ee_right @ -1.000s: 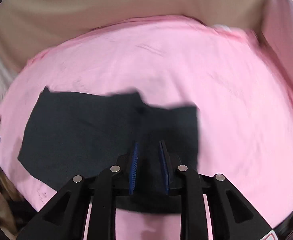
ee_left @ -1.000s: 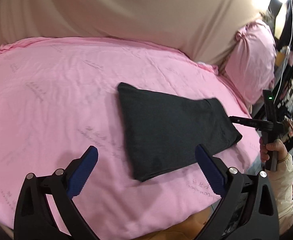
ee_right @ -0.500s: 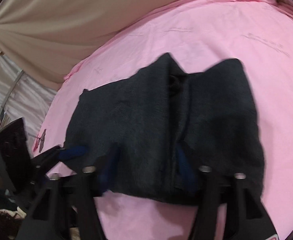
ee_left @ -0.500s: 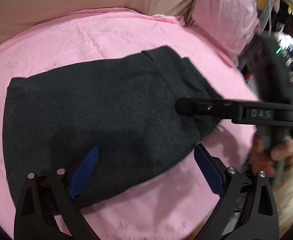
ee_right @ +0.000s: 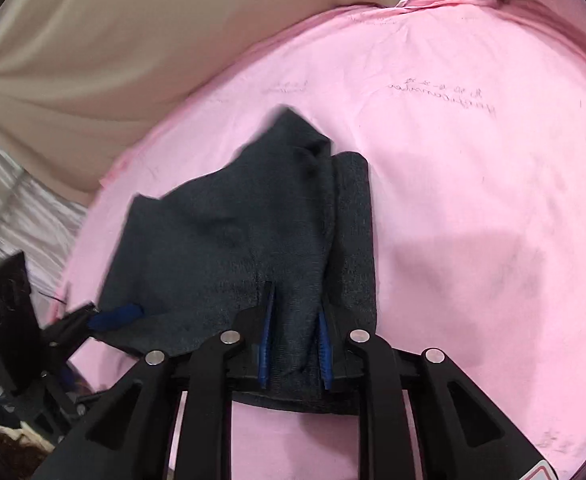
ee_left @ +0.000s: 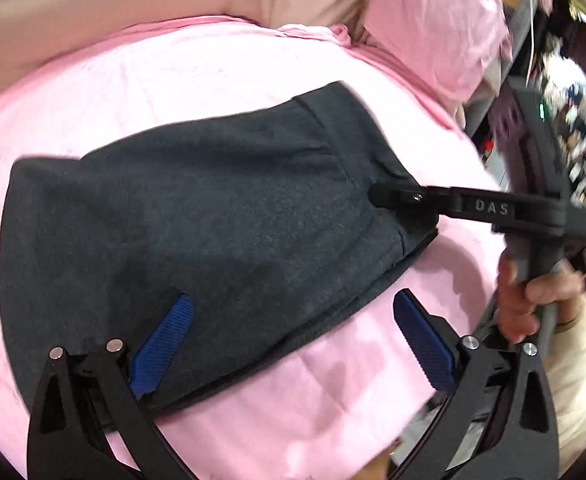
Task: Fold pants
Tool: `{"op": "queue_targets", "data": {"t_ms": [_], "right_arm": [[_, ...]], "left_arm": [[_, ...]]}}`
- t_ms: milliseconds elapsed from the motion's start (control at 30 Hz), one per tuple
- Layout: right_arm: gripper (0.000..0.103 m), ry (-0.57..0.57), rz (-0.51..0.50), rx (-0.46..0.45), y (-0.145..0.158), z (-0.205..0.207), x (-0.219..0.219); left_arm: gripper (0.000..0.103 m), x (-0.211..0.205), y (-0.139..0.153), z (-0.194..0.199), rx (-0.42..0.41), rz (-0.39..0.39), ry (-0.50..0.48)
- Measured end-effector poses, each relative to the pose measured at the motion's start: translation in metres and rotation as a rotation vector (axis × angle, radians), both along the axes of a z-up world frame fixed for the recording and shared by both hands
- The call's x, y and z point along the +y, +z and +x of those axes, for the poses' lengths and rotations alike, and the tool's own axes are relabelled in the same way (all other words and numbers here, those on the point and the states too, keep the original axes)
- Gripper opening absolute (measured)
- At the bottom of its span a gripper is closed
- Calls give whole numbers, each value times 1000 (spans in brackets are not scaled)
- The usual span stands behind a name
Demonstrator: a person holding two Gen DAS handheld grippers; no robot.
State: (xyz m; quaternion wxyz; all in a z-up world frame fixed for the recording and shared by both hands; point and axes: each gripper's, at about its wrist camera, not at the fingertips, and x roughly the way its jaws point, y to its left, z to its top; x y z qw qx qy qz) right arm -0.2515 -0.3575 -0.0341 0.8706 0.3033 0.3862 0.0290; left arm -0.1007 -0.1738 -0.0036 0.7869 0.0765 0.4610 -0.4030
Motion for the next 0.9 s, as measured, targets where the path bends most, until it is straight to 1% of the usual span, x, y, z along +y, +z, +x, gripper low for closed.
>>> {"op": "queue_targets", "data": {"t_ms": [67, 100, 167, 200, 233, 267, 300, 333, 367, 400, 467, 500, 533, 567, 600, 633, 667, 700, 733, 767, 833, 867, 900], "right_arm": [[18, -5, -25, -16, 6, -2, 3], [18, -9, -38, -20, 9, -4, 4], [22, -38, -72, -26, 16, -8, 6], [29, -58, -109, -30, 22, -13, 8], [50, -78, -137, -40, 27, -19, 9], [62, -104, -164, -51, 31, -24, 12], [74, -111, -180, -54, 32, -27, 11], [74, -102, -182, -44, 30, -26, 11], [74, -92, -165, -23, 25, -22, 10], [74, -89, -144, 0, 20, -20, 8], [74, -87, -120, 48, 10, -12, 7], [74, -85, -109, 61, 5, -8, 7], [74, -83, -86, 57, 0, -7, 7], [72, -82, -55, 44, -4, -4, 9], [62, -86, -45, 31, -5, -4, 11], [47, -94, -49, 34, -4, -3, 13], [43, -102, -63, 34, -1, -3, 16], [35, -112, -54, 26, 6, -2, 20], [32, -120, -59, 13, 15, -3, 25], [31, -118, -71, -12, 29, -5, 33], [30, -73, -65, -94, 60, -10, 52], [30, -33, -81, -136, 78, -12, 69], [30, -11, -93, -158, 86, -12, 81]], "left_arm": [[98, 15, 9, 5, 13, -27, 31], [98, 27, 17, 7, 6, -43, 60], [98, 50, 29, 14, 3, -73, 106], [98, 67, 35, 21, 1, -91, 146], [98, 81, 37, 29, -4, -103, 183], [98, 95, 38, 36, -9, -103, 220], [98, 113, 35, 46, -14, -86, 283], [98, 126, 26, 57, -4, -68, 333], [98, 133, 17, 66, 24, -54, 364], [98, 146, -1, 80, 97, -53, 406], [97, 158, -27, 96, 213, -84, 426], [98, 161, -33, 98, 225, -114, 434], [89, 159, -30, 94, 186, -128, 420], [78, 151, -31, 92, 206, -140, 359], [53, 143, -34, 91, 256, -171, 301], [43, 136, -37, 90, 269, -170, 288], [30, 131, -35, 88, 221, -138, 296], [15, 127, -32, 89, 191, -117, 287], [12, 130, -30, 92, 201, -133, 288], [10, 137, -22, 95, 208, -169, 284], [8, 158, 4, 91, 158, -231, 270], [8, 175, 23, 85, 118, -249, 264], [8, 187, 34, 79, 83, -253, 267]]}}
